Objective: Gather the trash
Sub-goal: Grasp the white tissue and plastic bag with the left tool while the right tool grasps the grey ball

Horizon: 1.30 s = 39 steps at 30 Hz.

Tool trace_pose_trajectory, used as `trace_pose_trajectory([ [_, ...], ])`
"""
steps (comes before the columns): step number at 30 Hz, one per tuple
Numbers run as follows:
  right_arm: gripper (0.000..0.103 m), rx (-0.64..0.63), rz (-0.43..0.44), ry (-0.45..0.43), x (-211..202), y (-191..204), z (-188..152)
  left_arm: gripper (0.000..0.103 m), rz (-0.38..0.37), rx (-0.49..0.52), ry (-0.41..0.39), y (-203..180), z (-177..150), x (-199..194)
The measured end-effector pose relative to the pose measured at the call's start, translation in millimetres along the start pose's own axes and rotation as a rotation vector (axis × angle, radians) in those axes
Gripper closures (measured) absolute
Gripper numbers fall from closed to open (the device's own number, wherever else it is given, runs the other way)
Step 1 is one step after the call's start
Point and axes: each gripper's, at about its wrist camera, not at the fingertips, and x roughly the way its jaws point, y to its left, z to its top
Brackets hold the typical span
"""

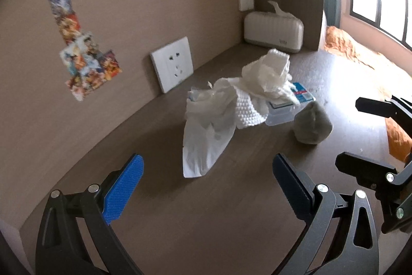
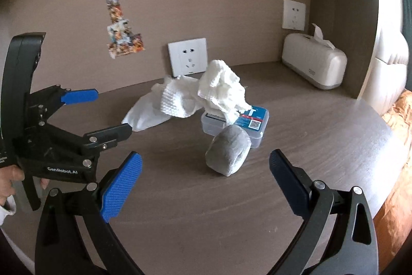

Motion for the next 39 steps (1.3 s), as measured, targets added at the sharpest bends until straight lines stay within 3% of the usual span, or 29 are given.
trace_pose_trajectory([
  [6,0.005,0.026,-0.060,0.019,18.2,-1.5,-0.4,0.005,-0.063,0.006,0.021,12.4,5.3,26.4],
  [21,0.005,0.114,-0.057,0.119,52.9,-15.5,2.9,0.009,-0.167,0.031,0.070,8.5,24.6,74.0],
  [23,0.011,0.116,-0.042,0.139,57.2,-16.1,3.4,0.018,-0.185,0.034,0.088,7.1,26.1,80.7],
  [26,0.033,0.116,-0.023,0.171,63.8,-15.7,3.0,0.028,-0.215,0.030,0.115,6.2,29.0,88.5],
  [28,0.051,0.119,-0.025,0.172,63.6,-16.1,2.9,0.042,-0.220,0.046,0.116,4.2,30.6,89.8],
  [29,0.060,0.126,-0.025,0.168,62.9,-17.4,2.8,0.060,-0.216,0.058,0.121,2.1,31.3,91.3],
  [30,0.069,0.132,-0.019,0.166,62.8,-18.3,2.9,0.067,-0.217,0.060,0.119,1.1,31.9,91.5],
  [33,0.076,0.126,-0.022,0.158,61.0,-18.1,3.4,0.073,-0.213,0.078,0.114,-3.8,32.0,90.0],
  [39,0.078,0.119,-0.006,0.148,52.0,-14.6,2.2,0.076,-0.180,0.085,0.103,-7.4,28.8,76.0],
])
